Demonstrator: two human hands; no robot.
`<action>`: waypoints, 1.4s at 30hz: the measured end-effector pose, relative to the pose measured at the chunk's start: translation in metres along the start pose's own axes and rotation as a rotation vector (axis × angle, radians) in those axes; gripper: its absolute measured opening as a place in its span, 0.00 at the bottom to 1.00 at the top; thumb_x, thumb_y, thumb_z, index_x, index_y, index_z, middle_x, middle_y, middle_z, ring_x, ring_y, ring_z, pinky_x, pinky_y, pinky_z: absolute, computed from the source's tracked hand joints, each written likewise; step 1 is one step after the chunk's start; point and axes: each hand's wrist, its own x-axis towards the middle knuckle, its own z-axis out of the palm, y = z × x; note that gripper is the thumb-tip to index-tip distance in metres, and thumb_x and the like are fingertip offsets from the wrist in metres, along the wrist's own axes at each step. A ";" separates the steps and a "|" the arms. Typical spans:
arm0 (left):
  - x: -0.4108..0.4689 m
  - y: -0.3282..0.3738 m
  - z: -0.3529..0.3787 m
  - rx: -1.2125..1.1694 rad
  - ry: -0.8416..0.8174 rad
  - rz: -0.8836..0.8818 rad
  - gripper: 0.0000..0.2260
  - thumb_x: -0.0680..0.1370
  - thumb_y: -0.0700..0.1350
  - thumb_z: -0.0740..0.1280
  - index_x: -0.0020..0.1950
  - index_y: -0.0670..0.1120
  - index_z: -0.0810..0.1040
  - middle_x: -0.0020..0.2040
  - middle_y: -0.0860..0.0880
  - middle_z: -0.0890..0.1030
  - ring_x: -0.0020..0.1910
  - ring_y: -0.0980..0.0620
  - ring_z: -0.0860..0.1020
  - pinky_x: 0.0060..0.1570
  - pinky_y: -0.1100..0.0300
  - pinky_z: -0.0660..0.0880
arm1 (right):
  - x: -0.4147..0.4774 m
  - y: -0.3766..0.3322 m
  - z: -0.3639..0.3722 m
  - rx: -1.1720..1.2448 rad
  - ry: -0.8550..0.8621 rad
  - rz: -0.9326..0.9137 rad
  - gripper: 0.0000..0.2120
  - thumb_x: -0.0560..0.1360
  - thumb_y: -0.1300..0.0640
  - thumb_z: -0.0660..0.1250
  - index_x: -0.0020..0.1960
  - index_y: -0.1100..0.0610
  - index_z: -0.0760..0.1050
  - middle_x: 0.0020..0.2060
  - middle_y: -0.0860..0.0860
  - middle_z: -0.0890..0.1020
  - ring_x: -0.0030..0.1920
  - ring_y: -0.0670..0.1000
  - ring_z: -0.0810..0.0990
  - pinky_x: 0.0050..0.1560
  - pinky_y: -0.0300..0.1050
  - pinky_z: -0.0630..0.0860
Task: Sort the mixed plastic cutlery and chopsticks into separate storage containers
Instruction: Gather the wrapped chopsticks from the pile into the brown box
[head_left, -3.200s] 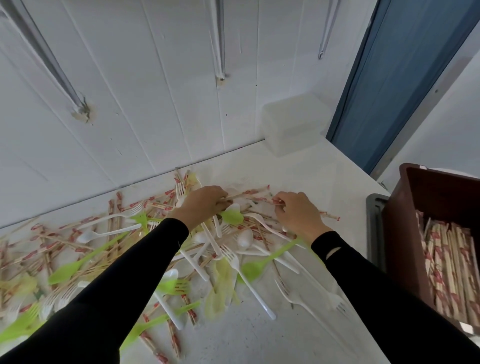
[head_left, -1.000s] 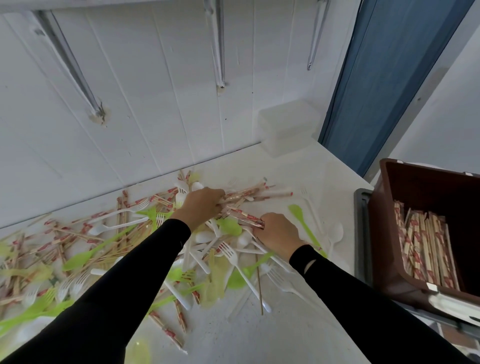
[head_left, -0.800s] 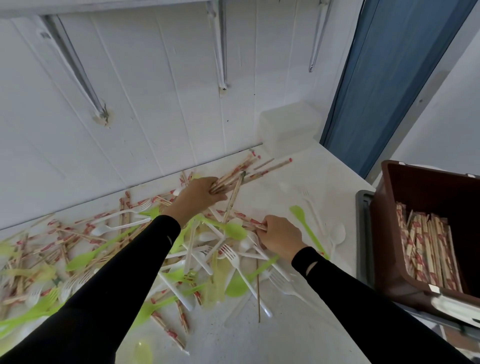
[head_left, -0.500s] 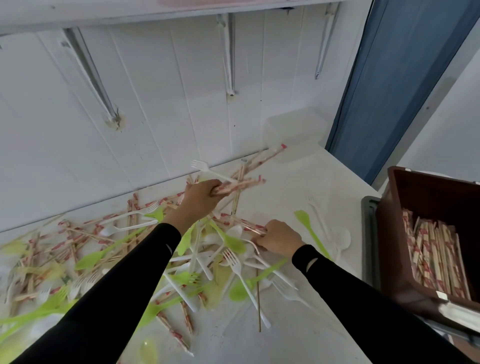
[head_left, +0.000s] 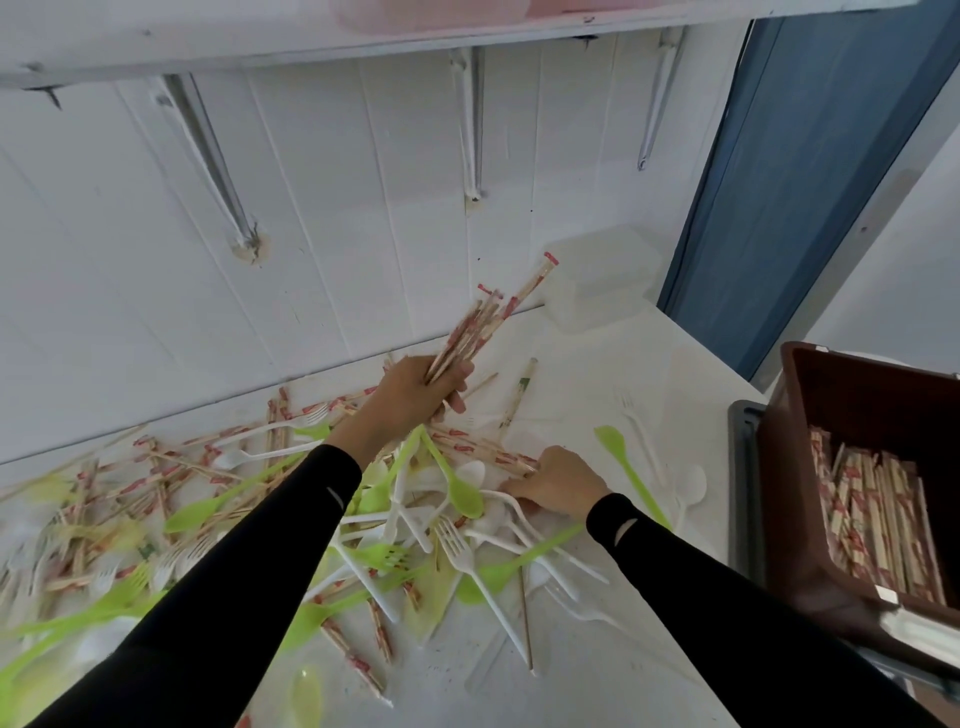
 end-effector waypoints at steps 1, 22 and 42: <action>-0.002 -0.001 0.001 -0.062 0.000 -0.036 0.18 0.80 0.57 0.64 0.41 0.44 0.81 0.38 0.48 0.86 0.34 0.52 0.81 0.41 0.56 0.80 | 0.000 0.001 0.001 -0.005 -0.016 0.003 0.24 0.66 0.35 0.74 0.37 0.57 0.76 0.36 0.51 0.83 0.39 0.52 0.81 0.39 0.44 0.76; -0.041 -0.018 0.022 -0.377 0.553 0.128 0.07 0.79 0.50 0.67 0.46 0.47 0.79 0.33 0.52 0.78 0.32 0.57 0.78 0.36 0.65 0.76 | -0.005 -0.028 -0.023 0.238 0.262 -0.076 0.12 0.76 0.46 0.63 0.42 0.54 0.71 0.38 0.50 0.80 0.39 0.53 0.78 0.40 0.47 0.73; -0.055 -0.050 0.040 -0.388 0.491 -0.050 0.20 0.83 0.52 0.61 0.38 0.42 0.79 0.33 0.45 0.84 0.35 0.49 0.84 0.39 0.61 0.80 | -0.011 -0.019 -0.006 0.350 0.247 -0.473 0.13 0.84 0.50 0.54 0.52 0.58 0.71 0.35 0.51 0.79 0.29 0.41 0.74 0.36 0.41 0.72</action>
